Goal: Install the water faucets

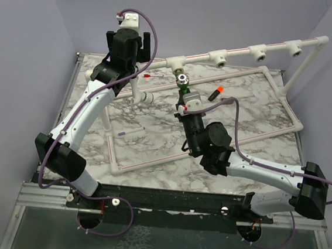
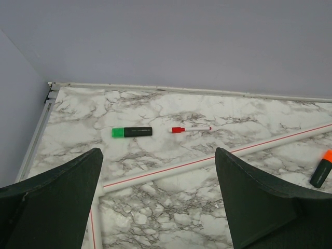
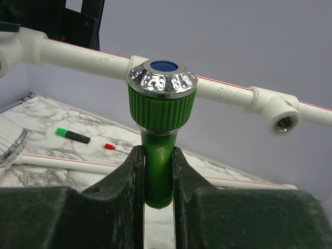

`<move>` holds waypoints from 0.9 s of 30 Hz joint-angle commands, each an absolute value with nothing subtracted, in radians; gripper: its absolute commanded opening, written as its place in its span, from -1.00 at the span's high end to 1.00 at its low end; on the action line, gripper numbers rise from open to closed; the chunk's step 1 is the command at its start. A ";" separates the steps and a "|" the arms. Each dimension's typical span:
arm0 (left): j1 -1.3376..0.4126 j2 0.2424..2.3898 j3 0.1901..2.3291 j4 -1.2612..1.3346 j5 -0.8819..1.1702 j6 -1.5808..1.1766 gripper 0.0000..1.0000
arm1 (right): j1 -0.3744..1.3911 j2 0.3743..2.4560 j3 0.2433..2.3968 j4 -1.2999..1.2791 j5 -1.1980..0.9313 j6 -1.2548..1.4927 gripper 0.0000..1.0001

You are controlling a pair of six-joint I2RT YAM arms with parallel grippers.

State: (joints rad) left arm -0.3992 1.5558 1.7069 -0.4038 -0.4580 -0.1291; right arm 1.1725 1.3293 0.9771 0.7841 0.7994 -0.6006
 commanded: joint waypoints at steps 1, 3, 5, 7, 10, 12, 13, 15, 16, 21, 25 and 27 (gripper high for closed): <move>-0.393 1.545 1.681 -0.465 -0.446 -0.111 -0.80 | 1.179 1.357 0.999 0.828 0.795 -0.658 0.99; -0.393 1.544 1.679 -0.465 -0.446 -0.111 -0.80 | 1.178 1.364 0.995 0.840 0.788 -0.687 0.99; -0.393 1.543 1.679 -0.465 -0.446 -0.110 -0.80 | 1.179 1.367 0.992 0.847 0.780 -0.712 0.99; -0.393 1.543 1.679 -0.465 -0.445 -0.110 -0.80 | 1.178 1.374 0.991 0.847 0.776 -0.728 0.99; -0.393 1.543 1.680 -0.465 -0.440 -0.112 -0.80 | 1.179 1.374 0.991 0.849 0.778 -0.708 0.99; -0.393 1.545 1.680 -0.467 -0.440 -0.112 -0.80 | 1.179 1.371 0.989 0.845 0.772 -0.670 0.99; -0.393 1.545 1.679 -0.466 -0.440 -0.112 -0.80 | 1.178 1.371 0.991 0.841 0.772 -0.649 0.99; -0.393 1.543 1.679 -0.468 -0.437 -0.113 -0.80 | 1.179 1.374 0.994 0.841 0.783 -0.607 1.00; -0.393 1.543 1.679 -0.468 -0.435 -0.114 -0.80 | 1.178 1.376 0.994 0.845 0.793 -0.589 0.99; -0.393 1.541 1.677 -0.468 -0.430 -0.118 -0.80 | 1.179 1.383 1.003 0.851 0.847 -0.469 0.99; -0.393 1.539 1.676 -0.469 -0.426 -0.120 -0.80 | 1.178 1.388 1.005 0.862 0.882 -0.372 0.99; -0.393 1.537 1.677 -0.469 -0.428 -0.121 -0.80 | 1.179 1.388 1.007 0.859 0.892 -0.310 0.99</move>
